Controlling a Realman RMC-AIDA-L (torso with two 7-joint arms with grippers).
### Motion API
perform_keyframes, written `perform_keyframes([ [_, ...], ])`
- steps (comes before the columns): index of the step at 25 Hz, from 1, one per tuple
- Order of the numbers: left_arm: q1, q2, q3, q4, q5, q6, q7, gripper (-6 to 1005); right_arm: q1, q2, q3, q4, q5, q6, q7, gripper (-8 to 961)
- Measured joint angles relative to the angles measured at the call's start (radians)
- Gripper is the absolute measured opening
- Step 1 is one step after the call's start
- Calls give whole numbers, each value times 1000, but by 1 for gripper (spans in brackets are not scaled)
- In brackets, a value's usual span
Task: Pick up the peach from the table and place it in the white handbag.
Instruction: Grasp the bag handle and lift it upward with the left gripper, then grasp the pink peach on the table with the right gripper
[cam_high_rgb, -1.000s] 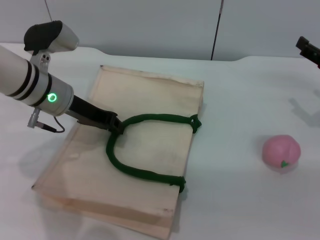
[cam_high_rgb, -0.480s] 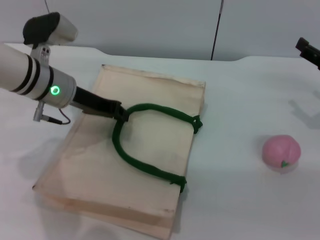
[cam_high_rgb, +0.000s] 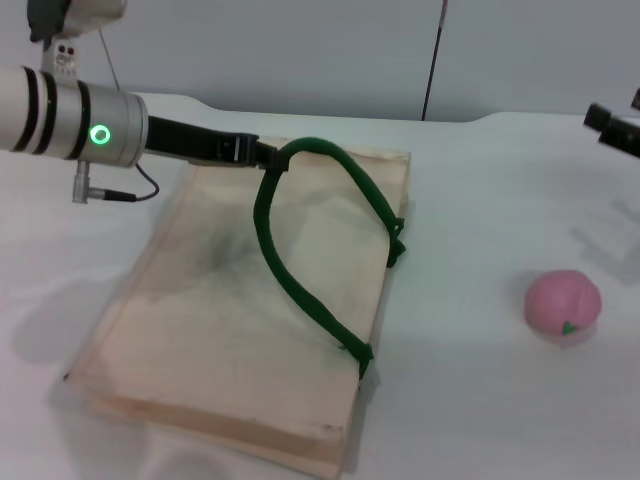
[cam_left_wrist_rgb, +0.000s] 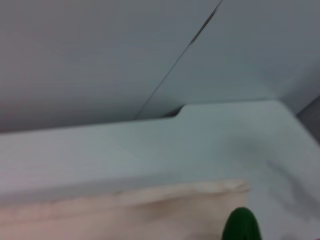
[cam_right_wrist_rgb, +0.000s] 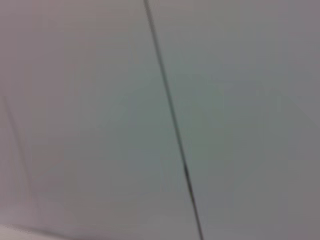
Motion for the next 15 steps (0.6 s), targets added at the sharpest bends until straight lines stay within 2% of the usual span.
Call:
perform_keyframes([
  [3,1,3,0,-17,-44,61,24,117,-9,-2,1,-55,-88,59,38,907],
  [7,10,22,0,-21,-128,188,67,118,-23,-6,3,-128,-209,173,92,906],
  [15,14,35,0,-57,-199,289,71,118,-20,-6,1,-199,-393,306,142,906],
])
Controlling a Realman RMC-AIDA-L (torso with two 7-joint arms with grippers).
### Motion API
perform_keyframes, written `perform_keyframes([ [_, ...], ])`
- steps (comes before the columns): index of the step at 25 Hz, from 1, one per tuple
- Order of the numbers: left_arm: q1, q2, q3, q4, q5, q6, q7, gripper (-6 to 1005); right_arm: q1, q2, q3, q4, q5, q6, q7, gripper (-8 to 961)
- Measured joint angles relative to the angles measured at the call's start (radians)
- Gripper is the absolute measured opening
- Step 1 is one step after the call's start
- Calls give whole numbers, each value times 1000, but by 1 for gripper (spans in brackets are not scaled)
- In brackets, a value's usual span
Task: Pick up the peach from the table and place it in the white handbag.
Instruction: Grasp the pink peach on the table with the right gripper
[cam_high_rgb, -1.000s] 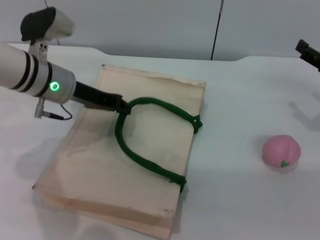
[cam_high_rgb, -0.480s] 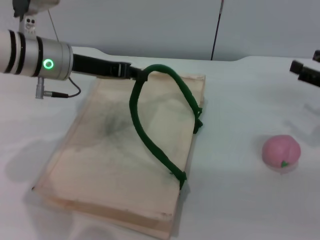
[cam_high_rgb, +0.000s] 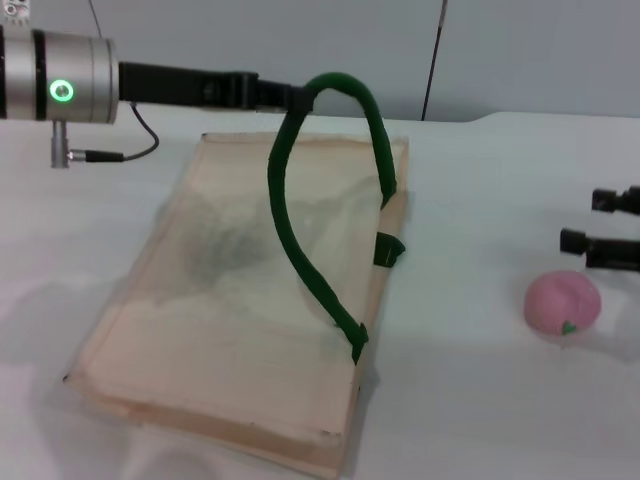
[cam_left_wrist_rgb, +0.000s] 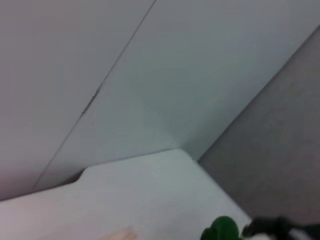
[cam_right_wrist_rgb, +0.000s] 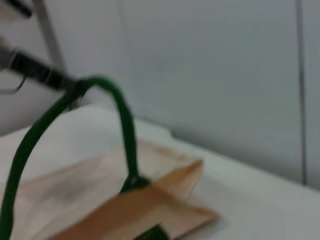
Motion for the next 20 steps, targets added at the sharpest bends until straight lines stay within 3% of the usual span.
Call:
perform_keyframes([
  [20,-12,18,0,-43,-121,145,-3,115,55,44,-3,-50,-293,-63,79,905],
])
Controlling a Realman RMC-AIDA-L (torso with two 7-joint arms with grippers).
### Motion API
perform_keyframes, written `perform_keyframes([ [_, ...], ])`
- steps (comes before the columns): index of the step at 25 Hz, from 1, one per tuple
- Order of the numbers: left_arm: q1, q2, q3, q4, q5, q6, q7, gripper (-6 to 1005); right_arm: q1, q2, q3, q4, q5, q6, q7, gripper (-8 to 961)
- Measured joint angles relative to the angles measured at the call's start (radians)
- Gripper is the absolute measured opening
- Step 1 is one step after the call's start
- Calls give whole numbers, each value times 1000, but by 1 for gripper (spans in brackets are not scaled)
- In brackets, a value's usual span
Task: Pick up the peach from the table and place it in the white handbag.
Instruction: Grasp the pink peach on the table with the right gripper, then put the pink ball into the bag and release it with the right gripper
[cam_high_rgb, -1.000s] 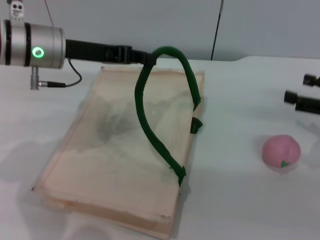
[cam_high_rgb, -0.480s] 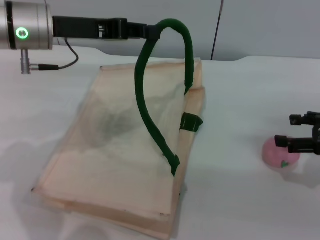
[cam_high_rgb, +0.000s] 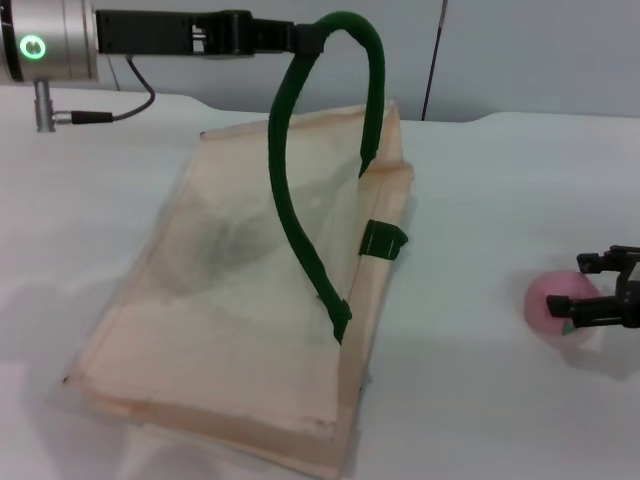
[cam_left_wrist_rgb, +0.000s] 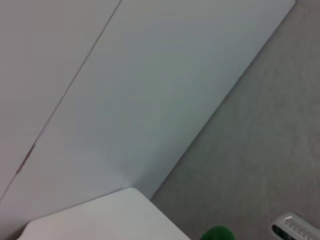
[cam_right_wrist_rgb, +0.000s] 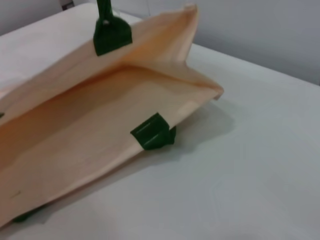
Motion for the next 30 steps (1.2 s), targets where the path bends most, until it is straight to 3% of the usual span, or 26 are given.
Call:
perform_keyframes([
  [9,-4,3,0,-2,-9,12,-4,115,15,1,-11,6,-64,-15,24,904],
  [17,-5,3,0,-2,-9,13,-4,115,18,2,-13,8,-81,-10,34,740],
  [30,-8,6,0,-2,-9,13,-7,114,18,2,-42,8,-83,-3,38,591],
])
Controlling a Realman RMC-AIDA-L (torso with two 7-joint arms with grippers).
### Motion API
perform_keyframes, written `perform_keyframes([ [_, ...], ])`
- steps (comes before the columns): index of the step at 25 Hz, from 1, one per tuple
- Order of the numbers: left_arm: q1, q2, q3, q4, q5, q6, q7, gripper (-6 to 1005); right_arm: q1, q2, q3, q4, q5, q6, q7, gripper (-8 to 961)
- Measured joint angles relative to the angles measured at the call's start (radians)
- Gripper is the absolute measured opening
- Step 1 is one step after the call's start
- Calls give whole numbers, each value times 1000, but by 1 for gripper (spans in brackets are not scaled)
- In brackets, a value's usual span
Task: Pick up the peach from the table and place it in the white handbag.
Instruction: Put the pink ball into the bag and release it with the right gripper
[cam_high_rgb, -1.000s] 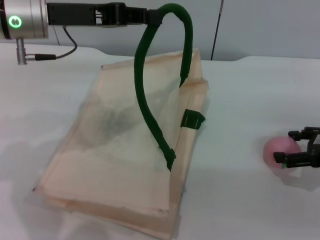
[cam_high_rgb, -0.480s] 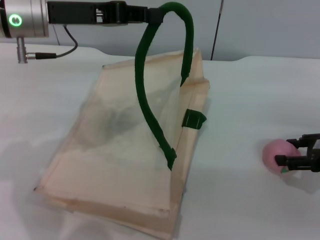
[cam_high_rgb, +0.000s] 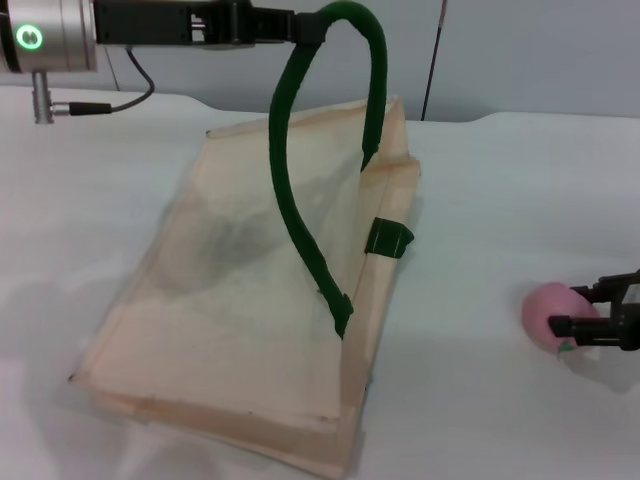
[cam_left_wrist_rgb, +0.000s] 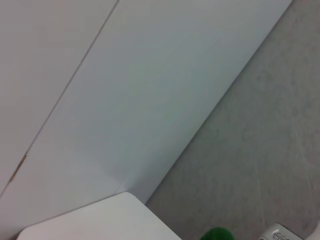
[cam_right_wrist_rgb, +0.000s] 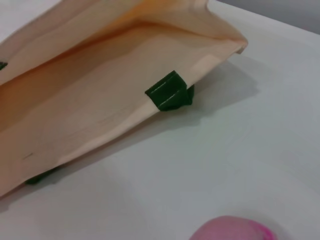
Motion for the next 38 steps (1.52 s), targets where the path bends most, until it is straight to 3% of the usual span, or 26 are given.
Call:
perform_keyframes([
  [13,2,6,0,0,0,9,-2,114,1,0,-3,-12,20,30,-6,472],
  [38,0,5,0,0,0,9,-2,114,-2,-2,3,-29,89,38,-30,447],
])
